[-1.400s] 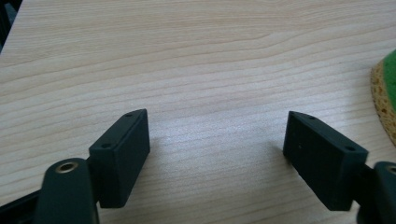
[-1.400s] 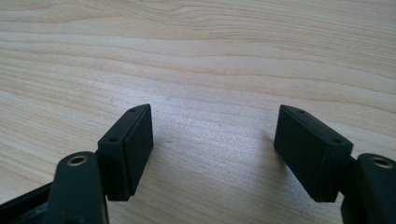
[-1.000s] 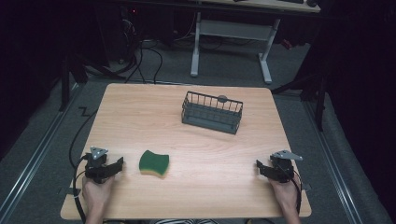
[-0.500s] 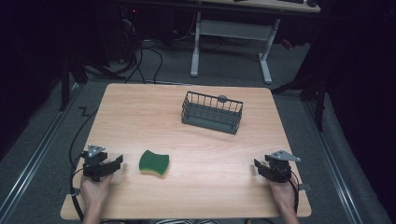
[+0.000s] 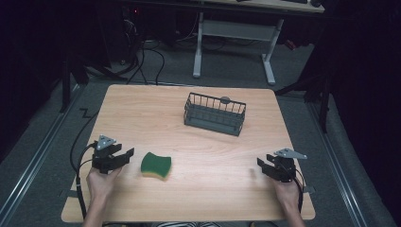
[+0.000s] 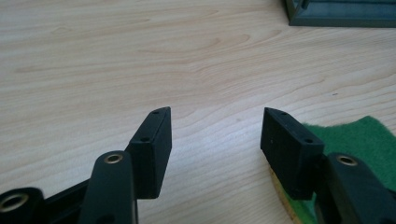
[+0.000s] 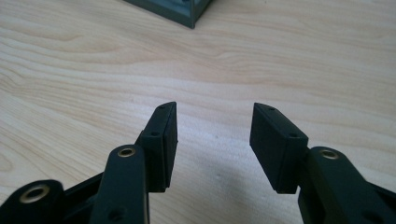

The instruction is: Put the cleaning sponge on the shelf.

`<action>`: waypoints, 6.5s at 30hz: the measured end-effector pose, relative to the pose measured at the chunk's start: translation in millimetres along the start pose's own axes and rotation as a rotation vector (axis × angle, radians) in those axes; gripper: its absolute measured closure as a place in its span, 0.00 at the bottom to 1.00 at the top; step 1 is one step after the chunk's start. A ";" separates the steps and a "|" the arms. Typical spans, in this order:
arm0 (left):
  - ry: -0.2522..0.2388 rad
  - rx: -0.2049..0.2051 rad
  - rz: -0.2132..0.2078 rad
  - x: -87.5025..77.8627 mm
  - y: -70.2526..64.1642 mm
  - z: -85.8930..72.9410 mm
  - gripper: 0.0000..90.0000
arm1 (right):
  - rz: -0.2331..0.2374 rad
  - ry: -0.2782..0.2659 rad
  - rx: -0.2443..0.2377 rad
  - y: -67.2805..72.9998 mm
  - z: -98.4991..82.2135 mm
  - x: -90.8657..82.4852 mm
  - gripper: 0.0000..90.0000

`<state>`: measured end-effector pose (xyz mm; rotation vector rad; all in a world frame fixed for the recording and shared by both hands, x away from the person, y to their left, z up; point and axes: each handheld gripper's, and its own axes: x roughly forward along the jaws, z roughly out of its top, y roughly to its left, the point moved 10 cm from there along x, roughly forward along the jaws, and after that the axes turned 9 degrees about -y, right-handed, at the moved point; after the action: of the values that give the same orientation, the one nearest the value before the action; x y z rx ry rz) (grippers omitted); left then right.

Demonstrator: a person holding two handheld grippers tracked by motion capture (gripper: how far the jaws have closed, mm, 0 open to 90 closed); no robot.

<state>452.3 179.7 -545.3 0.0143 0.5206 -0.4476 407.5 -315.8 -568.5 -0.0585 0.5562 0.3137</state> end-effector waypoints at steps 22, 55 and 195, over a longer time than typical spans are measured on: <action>-0.002 0.027 -0.067 19.5 -30.5 62.2 0.51 | 0.099 -0.032 0.010 14.2 62.0 8.4 0.55; 0.048 0.035 -0.137 126.5 -87.7 144.2 0.56 | 0.076 -0.069 0.132 -0.6 142.9 59.7 0.68; 0.009 -0.020 -0.178 19.0 -112.4 55.7 0.34 | 0.017 -0.138 0.099 7.1 33.9 -25.2 0.46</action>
<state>446.7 63.3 -495.0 -0.0495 0.5378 -0.6163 402.4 -311.3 -526.3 0.0629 0.4351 0.3042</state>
